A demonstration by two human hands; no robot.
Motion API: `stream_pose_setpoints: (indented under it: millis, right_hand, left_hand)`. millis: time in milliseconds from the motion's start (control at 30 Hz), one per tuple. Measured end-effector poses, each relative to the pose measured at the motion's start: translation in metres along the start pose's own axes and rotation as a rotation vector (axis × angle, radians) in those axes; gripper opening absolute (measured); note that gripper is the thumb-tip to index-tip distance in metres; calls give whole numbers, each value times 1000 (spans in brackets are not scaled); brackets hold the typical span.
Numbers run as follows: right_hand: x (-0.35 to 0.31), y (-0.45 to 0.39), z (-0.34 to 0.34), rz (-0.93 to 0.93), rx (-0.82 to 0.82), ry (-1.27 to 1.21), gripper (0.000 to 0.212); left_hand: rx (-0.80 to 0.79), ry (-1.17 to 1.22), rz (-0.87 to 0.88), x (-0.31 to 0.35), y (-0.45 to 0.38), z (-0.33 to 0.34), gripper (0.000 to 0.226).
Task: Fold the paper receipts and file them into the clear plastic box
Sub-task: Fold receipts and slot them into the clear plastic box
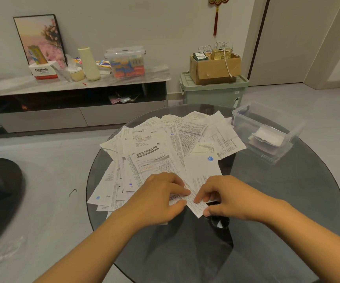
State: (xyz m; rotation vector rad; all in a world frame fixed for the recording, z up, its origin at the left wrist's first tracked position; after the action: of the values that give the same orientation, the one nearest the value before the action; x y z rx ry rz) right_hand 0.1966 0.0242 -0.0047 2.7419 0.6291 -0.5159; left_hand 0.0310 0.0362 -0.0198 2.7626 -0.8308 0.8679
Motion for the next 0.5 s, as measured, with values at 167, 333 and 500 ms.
stream_pose_setpoints:
  millis: [167, 333, 500]
  right_hand:
    - [-1, 1, -2, -62, 25, 42, 6]
    - [-3, 0, -6, -47, 45, -81, 6]
    - [-3, -5, -9, 9, 102, -262, 5]
  left_hand:
    - [-67, 25, -16, 3, 2, -2, 51]
    - [-136, 22, -22, 5, 5, -3, 60]
    - [-65, 107, -32, 3, 1, 1, 54]
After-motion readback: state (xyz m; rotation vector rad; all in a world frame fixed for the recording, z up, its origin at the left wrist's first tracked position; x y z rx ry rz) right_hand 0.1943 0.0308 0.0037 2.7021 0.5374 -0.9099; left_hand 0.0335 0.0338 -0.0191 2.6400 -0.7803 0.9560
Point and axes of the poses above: each hand's wrist, its own y-axis away from the middle knuckle, its own z-axis out of the palm, x = y × z, the point moved 4 cm from there along -y, towards the middle knuckle, and after that the axes turned 9 degrees about y, right-handed, at the moved point
